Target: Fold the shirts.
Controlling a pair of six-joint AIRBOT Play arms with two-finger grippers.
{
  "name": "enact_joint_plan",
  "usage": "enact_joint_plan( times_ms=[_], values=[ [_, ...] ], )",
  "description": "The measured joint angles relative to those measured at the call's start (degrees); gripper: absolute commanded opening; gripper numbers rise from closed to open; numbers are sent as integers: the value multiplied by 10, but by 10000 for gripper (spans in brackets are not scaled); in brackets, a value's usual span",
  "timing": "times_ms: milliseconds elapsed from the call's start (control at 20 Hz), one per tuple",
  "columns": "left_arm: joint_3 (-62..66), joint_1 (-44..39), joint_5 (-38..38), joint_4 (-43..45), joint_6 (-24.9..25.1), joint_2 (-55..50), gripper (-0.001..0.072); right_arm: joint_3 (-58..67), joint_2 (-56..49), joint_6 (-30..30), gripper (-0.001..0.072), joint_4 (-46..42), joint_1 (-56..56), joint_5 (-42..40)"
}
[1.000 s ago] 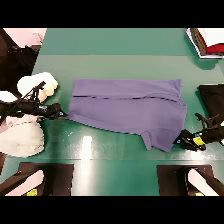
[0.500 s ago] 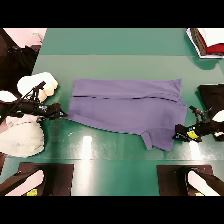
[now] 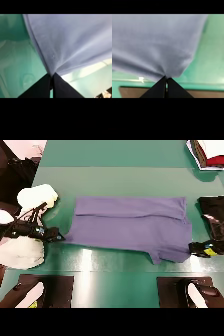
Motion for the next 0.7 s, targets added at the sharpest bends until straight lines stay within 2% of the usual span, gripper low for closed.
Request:
enact_joint_plan(
  times_ms=[150,300,450,700],
  values=[
    [-28,0,-24,-3,-18,45,22,27,43,-2,17,-8,1,12],
    [-20,0,-5,-35,-30,58,22,72,33,-4,17,10,1,-19],
    [16,0,40,-54,-34,39,22,132,-29,-5,17,23,1,-57],
    [97,0,111,-72,-34,-56,23,231,-168,-5,18,37,1,-102]
  ],
)
